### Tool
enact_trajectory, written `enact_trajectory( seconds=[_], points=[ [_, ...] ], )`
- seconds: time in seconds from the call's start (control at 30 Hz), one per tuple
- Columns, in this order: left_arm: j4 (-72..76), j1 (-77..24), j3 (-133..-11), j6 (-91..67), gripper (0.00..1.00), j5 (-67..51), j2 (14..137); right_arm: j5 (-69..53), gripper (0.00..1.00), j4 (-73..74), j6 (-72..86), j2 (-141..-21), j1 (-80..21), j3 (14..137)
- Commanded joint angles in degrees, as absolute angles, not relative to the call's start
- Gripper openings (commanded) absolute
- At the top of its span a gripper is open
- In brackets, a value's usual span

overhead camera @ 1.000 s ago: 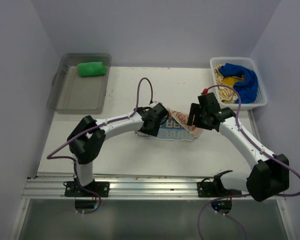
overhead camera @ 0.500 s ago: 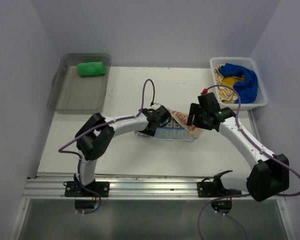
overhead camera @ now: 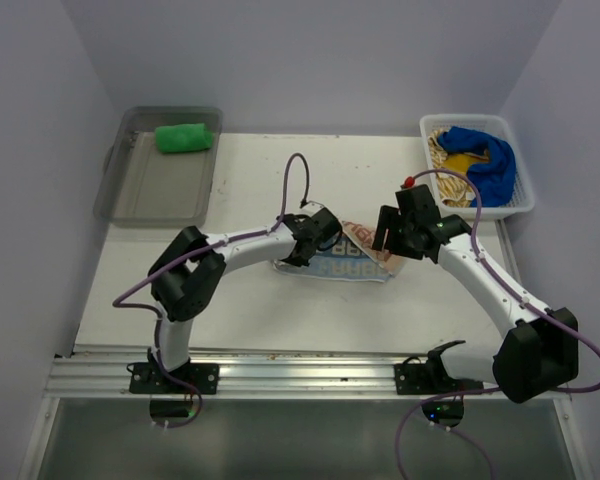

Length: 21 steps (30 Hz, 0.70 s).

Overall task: Roll the towels
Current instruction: Flatten the towel

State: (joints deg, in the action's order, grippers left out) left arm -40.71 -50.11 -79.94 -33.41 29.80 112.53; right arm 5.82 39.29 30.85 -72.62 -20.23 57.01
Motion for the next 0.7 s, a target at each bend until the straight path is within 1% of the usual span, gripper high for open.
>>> enact_trajectory(
  seconds=[0.0, 0.17, 0.23, 0.4, 0.47, 0.53, 0.63, 0.67],
  points=[
    [-41.39, -48.69, -80.86, -33.93, 0.00, 32.16, 107.32, 4.13, 0.69, 37.53, 31.64, -72.60, -20.21, 57.31],
    [-40.78, -45.89, -79.02, -33.66, 0.00, 32.08, 103.98, 4.57, 0.69, 37.35, 31.73, -72.07, -20.13, 56.43],
    [-40.69, -44.48, -77.79, -33.84, 0.00, 30.51, 102.22, 4.66, 0.69, 37.35, 31.73, -71.90, -20.13, 56.25],
    [-36.66, -37.10, -72.26, -33.75, 0.00, 23.57, 96.25, 4.31, 0.69, 37.00, 31.73, -72.24, -20.21, 55.72],
    [-36.56, -35.52, -71.72, -33.66, 0.00, 23.38, 95.54, 4.39, 0.69, 36.56, 32.34, -72.51, -20.13, 54.76],
    [-36.65, -34.98, -71.11, -33.75, 0.00, 22.59, 95.54, 5.36, 0.68, 35.78, 33.57, -72.60, -20.13, 52.92],
    [-35.42, -33.93, -69.70, -34.01, 0.00, 20.13, 95.45, 5.28, 0.63, 33.76, 34.54, -73.65, -20.04, 49.85],
    [-34.98, -33.49, -69.44, -34.19, 0.00, 19.78, 95.28, 5.10, 0.62, 33.49, 34.80, -74.17, -19.95, 49.14]
  ],
)
